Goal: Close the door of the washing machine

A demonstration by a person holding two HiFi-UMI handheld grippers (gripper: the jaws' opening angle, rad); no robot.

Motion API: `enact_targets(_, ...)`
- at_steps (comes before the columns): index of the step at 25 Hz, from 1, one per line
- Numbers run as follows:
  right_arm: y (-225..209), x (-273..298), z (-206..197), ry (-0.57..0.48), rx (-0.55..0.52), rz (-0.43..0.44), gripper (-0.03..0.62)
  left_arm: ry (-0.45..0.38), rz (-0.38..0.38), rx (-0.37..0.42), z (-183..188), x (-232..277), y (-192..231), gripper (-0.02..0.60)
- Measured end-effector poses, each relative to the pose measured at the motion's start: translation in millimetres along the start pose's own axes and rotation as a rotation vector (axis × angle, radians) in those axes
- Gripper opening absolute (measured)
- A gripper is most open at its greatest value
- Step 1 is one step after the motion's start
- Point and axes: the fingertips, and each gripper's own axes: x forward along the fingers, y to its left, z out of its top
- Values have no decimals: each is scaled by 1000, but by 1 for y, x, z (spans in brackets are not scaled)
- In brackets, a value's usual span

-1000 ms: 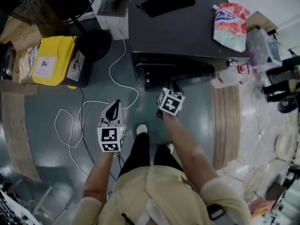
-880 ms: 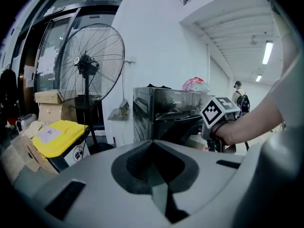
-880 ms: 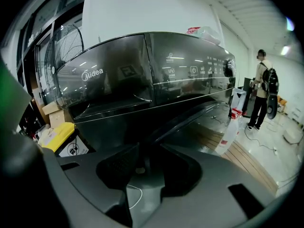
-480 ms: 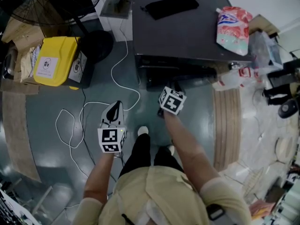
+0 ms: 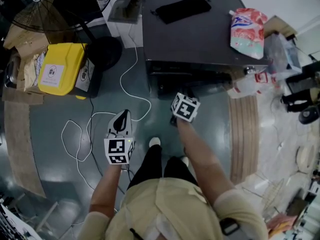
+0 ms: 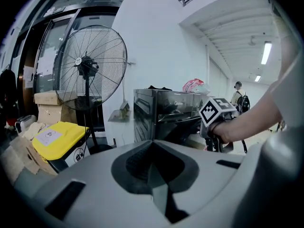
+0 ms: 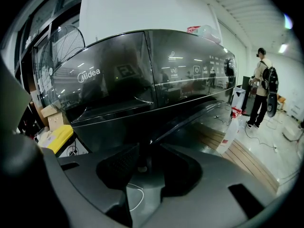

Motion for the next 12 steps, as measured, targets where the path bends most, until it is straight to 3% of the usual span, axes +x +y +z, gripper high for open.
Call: enact_targets(12,-20,-17,4,18,-7,45,131,-62,11,-69,25,0,-8,-12)
